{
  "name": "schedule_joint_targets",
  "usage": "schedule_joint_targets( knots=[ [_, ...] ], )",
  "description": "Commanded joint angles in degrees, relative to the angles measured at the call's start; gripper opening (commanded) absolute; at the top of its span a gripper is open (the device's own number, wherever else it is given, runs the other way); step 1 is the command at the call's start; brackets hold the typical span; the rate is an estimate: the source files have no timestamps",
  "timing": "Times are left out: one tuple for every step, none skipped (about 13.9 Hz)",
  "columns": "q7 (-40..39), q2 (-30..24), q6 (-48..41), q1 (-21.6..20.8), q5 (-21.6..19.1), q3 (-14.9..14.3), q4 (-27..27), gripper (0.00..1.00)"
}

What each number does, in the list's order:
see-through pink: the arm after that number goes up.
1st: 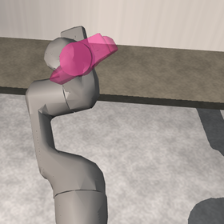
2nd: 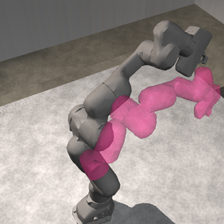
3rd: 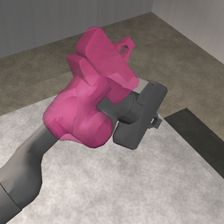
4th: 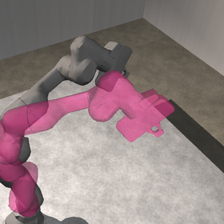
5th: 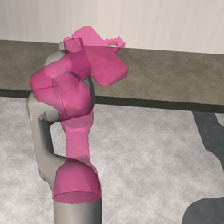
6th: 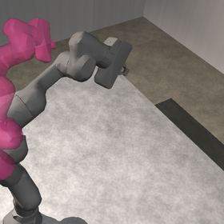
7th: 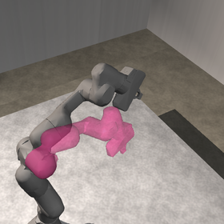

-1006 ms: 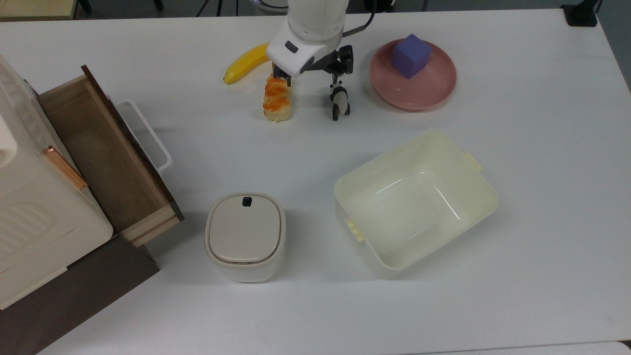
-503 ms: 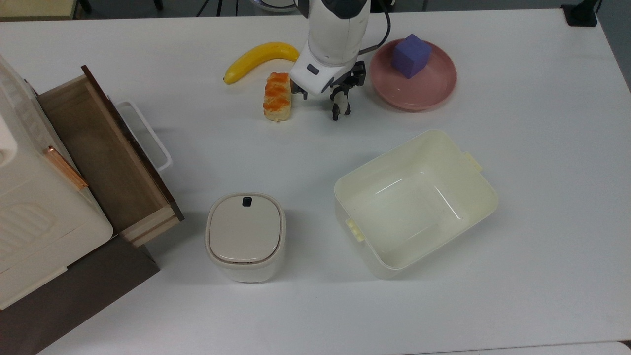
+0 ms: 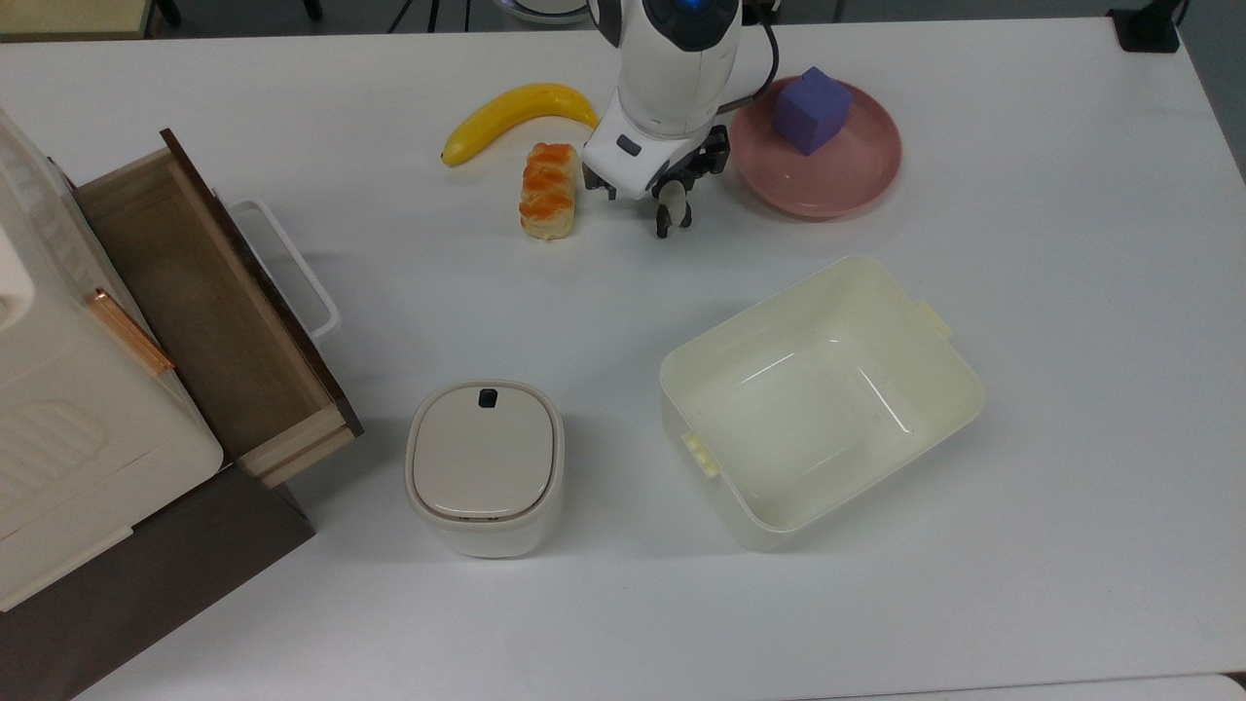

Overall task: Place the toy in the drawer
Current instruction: 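Close the gripper on the black-and-white panda toy and lift it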

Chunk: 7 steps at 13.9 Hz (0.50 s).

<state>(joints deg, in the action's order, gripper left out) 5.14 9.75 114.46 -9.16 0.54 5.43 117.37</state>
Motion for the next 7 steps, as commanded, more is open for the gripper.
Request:
schedule_joint_targets(
  knots=[
    [0.2,0.5,2.1,-0.7,-1.4,1.2,1.0,0.84],
    [0.4,1.2,2.1,-0.8,-1.4,1.2,1.0,0.83],
    [0.7,1.6,2.1,-1.2,-1.4,1.2,0.9,0.81],
    [0.7,2.0,2.5,-1.6,-1.4,1.2,0.9,0.75],
    [0.7,2.1,3.2,-1.7,-1.4,1.2,0.9,0.65],
    [0.9,2.2,3.4,-1.7,-1.4,1.2,0.8,0.54],
    [1.0,2.3,3.3,-1.7,-1.3,1.2,0.8,0.43]
  ],
)
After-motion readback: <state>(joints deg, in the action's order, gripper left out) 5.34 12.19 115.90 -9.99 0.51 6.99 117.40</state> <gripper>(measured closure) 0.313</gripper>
